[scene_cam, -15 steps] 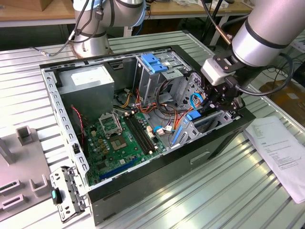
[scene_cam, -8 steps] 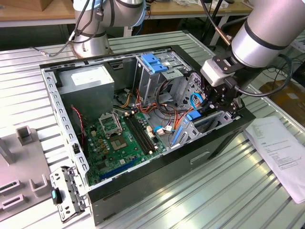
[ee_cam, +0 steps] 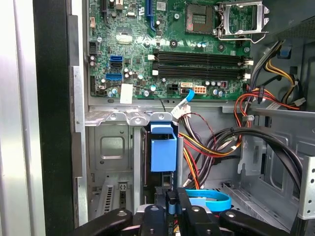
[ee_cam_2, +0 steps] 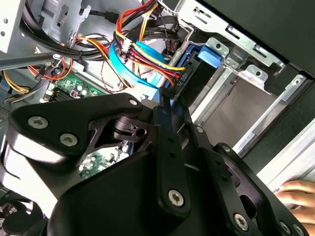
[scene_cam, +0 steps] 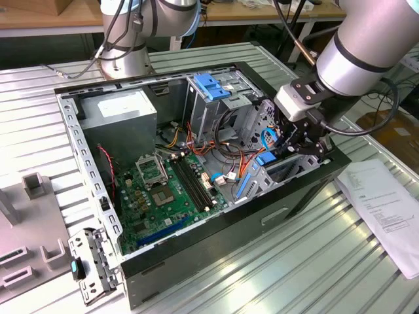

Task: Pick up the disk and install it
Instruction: 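Insert the second disk wire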

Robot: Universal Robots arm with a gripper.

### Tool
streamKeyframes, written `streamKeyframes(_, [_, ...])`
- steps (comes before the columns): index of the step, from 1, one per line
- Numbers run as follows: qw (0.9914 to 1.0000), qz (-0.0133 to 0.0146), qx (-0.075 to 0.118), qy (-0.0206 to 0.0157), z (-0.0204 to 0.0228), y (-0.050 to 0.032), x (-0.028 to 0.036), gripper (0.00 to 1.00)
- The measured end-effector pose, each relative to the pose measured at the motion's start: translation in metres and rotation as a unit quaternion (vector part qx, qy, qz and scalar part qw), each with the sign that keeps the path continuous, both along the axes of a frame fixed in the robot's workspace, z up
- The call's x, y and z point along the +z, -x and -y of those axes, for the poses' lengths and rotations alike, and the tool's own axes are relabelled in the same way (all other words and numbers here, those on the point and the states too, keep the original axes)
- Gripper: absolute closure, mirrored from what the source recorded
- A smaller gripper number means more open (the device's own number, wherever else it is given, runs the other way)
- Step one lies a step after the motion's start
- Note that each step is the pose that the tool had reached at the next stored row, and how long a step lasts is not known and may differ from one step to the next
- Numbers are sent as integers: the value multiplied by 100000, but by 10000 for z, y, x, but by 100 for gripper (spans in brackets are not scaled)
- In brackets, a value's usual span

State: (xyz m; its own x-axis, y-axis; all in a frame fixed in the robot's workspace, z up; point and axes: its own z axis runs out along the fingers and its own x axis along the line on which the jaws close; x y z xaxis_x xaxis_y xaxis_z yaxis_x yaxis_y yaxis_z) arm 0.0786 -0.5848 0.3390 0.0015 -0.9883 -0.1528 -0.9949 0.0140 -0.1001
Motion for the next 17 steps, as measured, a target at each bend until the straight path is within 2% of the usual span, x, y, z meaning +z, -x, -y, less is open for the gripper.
streamKeyframes(3, [100000, 0, 0, 16, 0, 0, 67, 76])
streamKeyframes(5, [100000, 2, 2, 16, 0, 0, 164, 76])
streamKeyframes(7, [100000, 2, 1, 16, 0, 0, 172, 78])
streamKeyframes(9, [100000, 1, 1, 16, 0, 0, 175, 89])
streamKeyframes(17, [100000, 0, 3, 20, 0, 0, 198, 89])
